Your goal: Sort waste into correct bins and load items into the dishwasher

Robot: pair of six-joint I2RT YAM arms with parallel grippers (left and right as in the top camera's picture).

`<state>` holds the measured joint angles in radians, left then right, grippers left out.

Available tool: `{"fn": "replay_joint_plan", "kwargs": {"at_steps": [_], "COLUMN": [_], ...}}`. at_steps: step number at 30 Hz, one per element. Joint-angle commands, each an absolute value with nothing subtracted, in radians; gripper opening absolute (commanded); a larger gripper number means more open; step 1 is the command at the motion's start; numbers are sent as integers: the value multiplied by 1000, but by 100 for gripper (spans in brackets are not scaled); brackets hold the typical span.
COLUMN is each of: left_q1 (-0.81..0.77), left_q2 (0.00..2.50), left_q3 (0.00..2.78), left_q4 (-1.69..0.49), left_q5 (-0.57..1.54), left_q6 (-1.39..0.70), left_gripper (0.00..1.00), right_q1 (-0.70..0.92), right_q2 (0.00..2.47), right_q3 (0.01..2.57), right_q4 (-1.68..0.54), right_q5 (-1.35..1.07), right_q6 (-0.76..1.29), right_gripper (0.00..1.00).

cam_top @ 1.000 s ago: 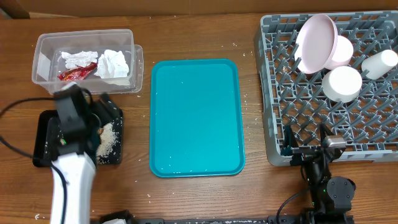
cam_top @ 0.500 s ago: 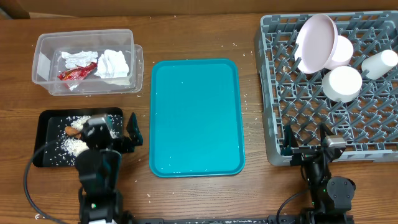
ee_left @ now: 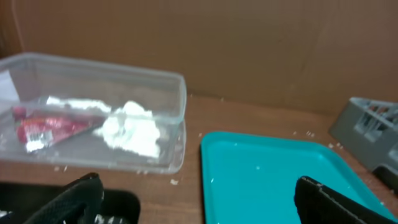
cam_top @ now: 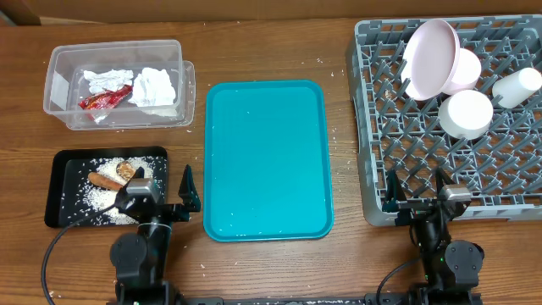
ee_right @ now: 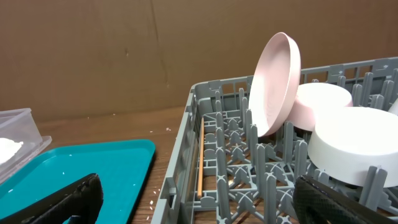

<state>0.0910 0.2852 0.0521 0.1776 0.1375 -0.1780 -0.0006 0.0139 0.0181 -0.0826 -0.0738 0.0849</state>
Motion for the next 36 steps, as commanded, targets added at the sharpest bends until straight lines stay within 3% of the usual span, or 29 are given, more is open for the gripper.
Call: {"fn": "replay_joint_plan", "kwargs": {"at_steps": [1, 11, 36], "left_q1": [83, 83, 83], "left_q2": [204, 5, 4], "left_q3": [17, 5, 5], "left_q4": [181, -74, -73], "left_q5": [119, 72, 64], "left_q6": [-153, -153, -74], "left_gripper": [100, 100, 100], "right_q1": [-6, -6, -6], "right_q2": [3, 3, 3], "right_q3": [8, 8, 8], "right_q4": [-78, -78, -78], "right_q5": [-68, -68, -68], "right_q6": [81, 81, 81], "right_gripper": [100, 100, 100]}}
